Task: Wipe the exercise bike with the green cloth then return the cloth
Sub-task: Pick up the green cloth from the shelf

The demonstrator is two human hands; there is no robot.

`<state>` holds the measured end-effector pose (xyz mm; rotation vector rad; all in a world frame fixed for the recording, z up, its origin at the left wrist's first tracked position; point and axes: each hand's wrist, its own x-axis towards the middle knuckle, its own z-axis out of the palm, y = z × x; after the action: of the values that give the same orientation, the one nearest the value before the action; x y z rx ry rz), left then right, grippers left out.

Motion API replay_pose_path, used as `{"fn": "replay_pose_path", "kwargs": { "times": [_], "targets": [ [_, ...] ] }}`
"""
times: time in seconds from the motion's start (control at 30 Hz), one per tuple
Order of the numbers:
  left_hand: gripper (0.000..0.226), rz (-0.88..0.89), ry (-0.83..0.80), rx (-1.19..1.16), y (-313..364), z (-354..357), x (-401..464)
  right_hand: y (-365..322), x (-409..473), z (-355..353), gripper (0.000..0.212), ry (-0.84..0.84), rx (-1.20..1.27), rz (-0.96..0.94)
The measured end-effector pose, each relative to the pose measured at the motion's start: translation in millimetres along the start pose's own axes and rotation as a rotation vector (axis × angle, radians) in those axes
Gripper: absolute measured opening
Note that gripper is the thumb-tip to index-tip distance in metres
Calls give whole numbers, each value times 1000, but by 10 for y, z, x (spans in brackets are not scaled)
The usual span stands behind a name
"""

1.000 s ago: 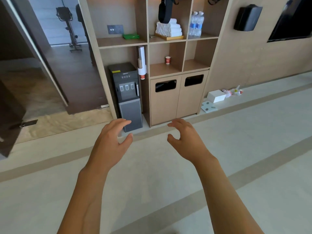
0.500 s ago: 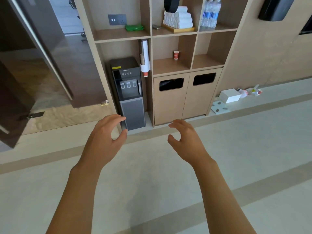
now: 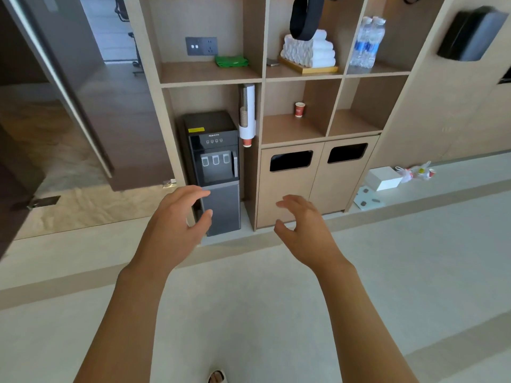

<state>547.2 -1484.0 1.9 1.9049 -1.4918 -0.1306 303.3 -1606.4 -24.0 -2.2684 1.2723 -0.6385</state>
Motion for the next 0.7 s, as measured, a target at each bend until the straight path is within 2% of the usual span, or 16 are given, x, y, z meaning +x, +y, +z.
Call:
{"fn": "replay_pose_path", "kwargs": {
  "times": [0.17, 0.43, 0.7],
  "targets": [
    [39, -16, -20, 4, -432, -182, 675, -320, 774, 277, 45, 3, -18, 28],
    [40, -59, -28, -35, -952, -314, 1296, -660, 1523, 633, 46, -37, -37, 20],
    [39, -78, -24, -61, -1270, -228, 1815, -675, 2156, 770, 42, -44, -66, -34]
  ]
}}
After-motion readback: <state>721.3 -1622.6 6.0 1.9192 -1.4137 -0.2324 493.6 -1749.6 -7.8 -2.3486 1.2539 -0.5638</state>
